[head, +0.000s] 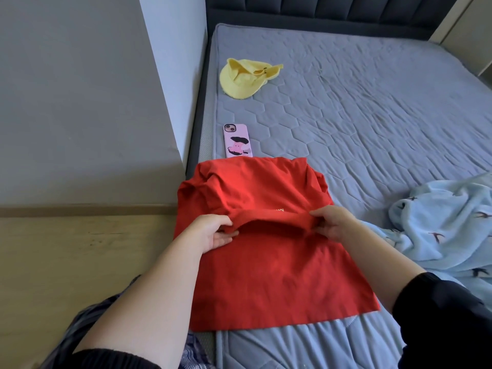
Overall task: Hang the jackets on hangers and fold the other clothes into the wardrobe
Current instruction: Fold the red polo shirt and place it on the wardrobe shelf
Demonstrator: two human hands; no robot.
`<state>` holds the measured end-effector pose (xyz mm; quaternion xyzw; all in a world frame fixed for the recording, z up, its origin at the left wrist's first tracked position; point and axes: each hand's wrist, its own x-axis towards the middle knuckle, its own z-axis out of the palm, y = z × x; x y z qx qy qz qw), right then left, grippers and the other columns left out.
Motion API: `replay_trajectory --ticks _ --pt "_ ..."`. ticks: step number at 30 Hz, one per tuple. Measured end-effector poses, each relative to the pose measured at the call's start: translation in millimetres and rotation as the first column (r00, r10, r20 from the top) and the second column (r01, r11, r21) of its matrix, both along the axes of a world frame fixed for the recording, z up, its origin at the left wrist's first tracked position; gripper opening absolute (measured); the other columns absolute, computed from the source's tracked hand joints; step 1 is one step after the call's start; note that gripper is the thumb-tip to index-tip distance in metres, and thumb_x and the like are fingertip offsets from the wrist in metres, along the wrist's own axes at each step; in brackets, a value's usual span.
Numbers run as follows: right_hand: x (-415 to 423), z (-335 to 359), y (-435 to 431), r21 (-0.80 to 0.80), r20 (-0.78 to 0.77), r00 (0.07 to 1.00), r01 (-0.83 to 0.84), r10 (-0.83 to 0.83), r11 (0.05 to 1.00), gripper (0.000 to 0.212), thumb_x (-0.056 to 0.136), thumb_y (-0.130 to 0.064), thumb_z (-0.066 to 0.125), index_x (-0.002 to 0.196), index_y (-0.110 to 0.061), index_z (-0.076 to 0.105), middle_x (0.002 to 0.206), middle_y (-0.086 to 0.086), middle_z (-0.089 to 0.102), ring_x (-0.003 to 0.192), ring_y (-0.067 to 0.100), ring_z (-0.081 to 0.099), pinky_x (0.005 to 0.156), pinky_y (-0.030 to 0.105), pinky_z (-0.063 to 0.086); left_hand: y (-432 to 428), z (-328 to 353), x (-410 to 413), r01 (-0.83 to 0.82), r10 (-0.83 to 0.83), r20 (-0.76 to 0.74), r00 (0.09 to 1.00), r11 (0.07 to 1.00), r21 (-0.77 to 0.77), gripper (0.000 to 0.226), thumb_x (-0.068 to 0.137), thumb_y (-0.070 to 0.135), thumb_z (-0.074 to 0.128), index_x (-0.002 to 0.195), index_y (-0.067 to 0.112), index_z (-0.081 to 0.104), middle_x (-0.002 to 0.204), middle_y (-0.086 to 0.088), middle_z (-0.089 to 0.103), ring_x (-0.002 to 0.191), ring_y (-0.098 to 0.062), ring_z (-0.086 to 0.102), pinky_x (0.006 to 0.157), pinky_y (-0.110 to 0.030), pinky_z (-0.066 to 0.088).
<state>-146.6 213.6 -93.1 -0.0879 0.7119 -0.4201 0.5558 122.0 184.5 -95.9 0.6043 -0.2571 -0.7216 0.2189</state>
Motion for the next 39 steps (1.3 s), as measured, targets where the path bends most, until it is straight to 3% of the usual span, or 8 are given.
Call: replay_trajectory --ticks 4,8,14,20,26,29,34,39 --pt "-0.8 -1.3 0.6 -0.264 0.039 0.994 0.108 -0.102 0.959 0.022 0.09 0.011 0.051 0.086 -0.01 0.055 0.064 0.005 0.063 0.054 0.012 0.061 0.045 0.027 0.054 -2.0 2.8 10.1 -0.063 0.052 -0.149 0.988 0.996 -0.067 0.024 0.085 -0.01 0.05 0.09 0.011 0.06 0.088 -0.01 0.067 0.072 -0.022 0.069 0.068 -0.031 0.055" --pt "-1.5 -22.0 7.2 -0.141 -0.175 0.983 0.036 -0.061 0.989 0.01 0.091 -0.005 0.06 0.086 -0.012 0.054 0.094 0.014 0.06 0.07 0.016 0.057 0.056 0.033 0.05 10.8 -10.1 9.6 0.252 -0.253 0.228 0.94 0.967 0.036 0.014 0.089 0.011 0.061 0.102 0.011 0.055 0.086 -0.009 0.068 0.064 -0.019 0.069 0.061 -0.026 0.051" --pt "0.7 -24.5 23.6 -0.33 0.008 0.993 -0.105 0.114 0.938 0.03 0.085 0.001 0.064 0.115 -0.001 0.057 0.101 0.014 0.068 0.08 0.017 0.069 0.068 0.026 0.056 -0.4 -18.4 6.6 0.011 0.021 0.162 0.987 0.982 -0.19 0.036 0.077 0.01 0.078 0.106 0.011 0.058 0.115 -0.004 0.06 0.106 -0.022 0.059 0.069 -0.032 0.054" --pt "1.9 -30.1 20.1 -0.178 -0.261 0.959 -0.163 0.113 0.971 0.032 0.075 0.013 0.067 0.105 0.006 0.059 0.088 0.016 0.064 0.07 0.023 0.065 0.067 0.034 0.056 2.1 -22.4 9.7 -0.08 0.082 0.041 0.996 0.996 -0.042 0.018 0.083 -0.008 0.063 0.09 0.008 0.061 0.094 -0.011 0.066 0.077 -0.019 0.062 0.066 -0.033 0.052" --pt "30.1 -26.6 21.6 -0.058 -0.843 0.537 -0.165 0.04 0.985 0.063 0.072 0.0 0.057 0.133 -0.001 0.042 0.126 0.019 0.049 0.118 0.036 0.046 0.1 0.04 0.035 -4.7 -22.5 14.1 -0.052 0.126 0.383 0.915 0.979 -0.197 0.01 0.086 0.011 0.049 0.082 0.009 0.058 0.085 -0.016 0.066 0.066 -0.029 0.067 0.059 -0.034 0.055" --pt "52.9 -24.3 14.9 -0.13 -0.961 0.277 -0.36 -0.027 0.924 0.072 0.068 0.004 0.056 0.138 0.0 0.04 0.141 0.021 0.039 0.131 0.038 0.035 0.111 0.042 0.023 -25.4 -26.5 19.5 -0.29 0.348 0.26 0.901 0.927 -0.237 0.024 0.087 0.01 0.038 0.095 0.009 0.061 0.092 -0.012 0.065 0.07 -0.026 0.065 0.059 -0.034 0.052" --pt "99.4 -19.2 -33.9 0.066 -0.975 0.114 -0.678 0.193 0.732 0.06 0.084 -0.007 0.054 0.142 -0.006 0.04 0.155 0.015 0.026 0.143 0.033 0.021 0.118 0.046 0.015 -53.2 -22.4 27.9 -0.515 0.522 0.007 0.853 0.844 -0.149 0.02 0.096 0.013 0.039 0.089 0.014 0.058 0.1 -0.007 0.061 0.082 -0.018 0.062 0.067 -0.029 0.047" --pt "123.1 -25.4 -95.5 0.313 -0.908 -0.043 -0.729 0.416 0.609 0.055 0.1 -0.035 0.035 0.151 -0.019 0.021 0.161 0.002 0.008 0.148 0.02 0.002 0.117 0.047 0.001 -77.7 -18.0 32.6 -0.453 0.452 -0.22 0.864 0.89 0.047 0.039 0.098 0.027 0.047 0.131 0.006 0.051 0.1 -0.009 0.06 0.09 -0.023 0.061 0.07 -0.028 0.048"
